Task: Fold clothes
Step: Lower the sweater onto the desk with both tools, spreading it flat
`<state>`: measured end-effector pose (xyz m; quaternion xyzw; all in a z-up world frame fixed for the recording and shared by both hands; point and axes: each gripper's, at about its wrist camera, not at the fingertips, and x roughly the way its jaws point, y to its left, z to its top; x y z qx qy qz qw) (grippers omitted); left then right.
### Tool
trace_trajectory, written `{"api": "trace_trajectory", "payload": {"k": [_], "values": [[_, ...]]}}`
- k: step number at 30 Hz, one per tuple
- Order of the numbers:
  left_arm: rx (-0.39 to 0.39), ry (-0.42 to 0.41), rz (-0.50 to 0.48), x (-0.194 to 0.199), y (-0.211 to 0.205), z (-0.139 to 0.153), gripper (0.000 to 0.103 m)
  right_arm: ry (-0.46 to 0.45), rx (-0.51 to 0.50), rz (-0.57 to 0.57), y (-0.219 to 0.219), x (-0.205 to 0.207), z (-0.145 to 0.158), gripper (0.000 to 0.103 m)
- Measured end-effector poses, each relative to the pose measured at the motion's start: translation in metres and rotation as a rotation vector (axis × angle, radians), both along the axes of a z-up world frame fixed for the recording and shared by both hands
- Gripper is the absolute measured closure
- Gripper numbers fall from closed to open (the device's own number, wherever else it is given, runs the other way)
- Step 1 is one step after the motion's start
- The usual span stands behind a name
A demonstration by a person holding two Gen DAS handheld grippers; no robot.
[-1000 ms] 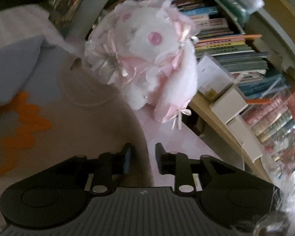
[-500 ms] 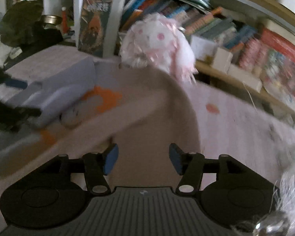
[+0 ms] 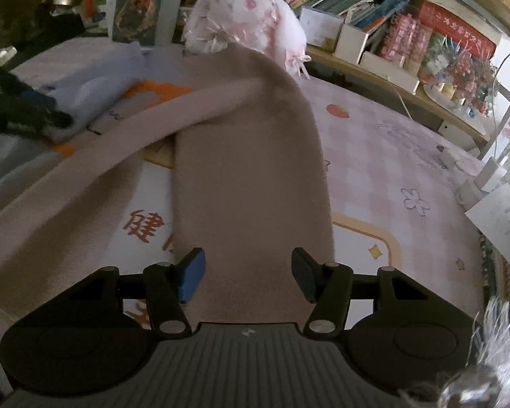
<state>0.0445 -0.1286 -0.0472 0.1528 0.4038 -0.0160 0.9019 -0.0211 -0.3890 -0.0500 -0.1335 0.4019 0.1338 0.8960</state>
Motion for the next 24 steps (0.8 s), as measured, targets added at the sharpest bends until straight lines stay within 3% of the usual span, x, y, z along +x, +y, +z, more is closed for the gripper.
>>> {"api": "trace_trajectory", "payload": {"k": [5,8,11,12,14,16,20,22,24], "values": [[0.049,-0.184,0.193,0.007,0.062,0.055,0.103,-0.001,0.013,-0.034,-0.008,0.008,0.004,0.05],[0.094,-0.233,0.266,0.017,0.106,0.085,0.103,0.009,0.007,-0.053,-0.012,0.011,0.001,0.05],[-0.035,-0.25,0.278,0.015,0.135,0.103,0.102,0.018,0.0,-0.073,-0.017,0.014,-0.001,0.05],[-0.081,-0.247,0.266,0.012,0.137,0.103,0.096,0.021,-0.002,-0.079,-0.018,0.015,-0.002,0.05],[-0.156,-0.224,0.223,0.005,0.133,0.096,0.09,0.022,0.01,-0.09,-0.02,0.016,-0.003,0.049],[-0.206,-0.178,0.177,-0.001,0.121,0.079,0.074,0.02,0.013,-0.097,-0.019,0.016,-0.003,0.049],[-0.295,-0.067,0.114,-0.011,0.1,0.039,0.056,0.019,0.009,-0.114,-0.016,0.017,-0.004,0.049],[-0.299,-0.035,0.099,-0.013,0.093,0.025,0.043,0.022,0.006,-0.125,-0.015,0.018,-0.004,0.048],[-0.291,-0.007,0.087,-0.011,0.09,0.013,0.041,0.023,-0.001,-0.144,-0.013,0.018,-0.004,0.048]]}}
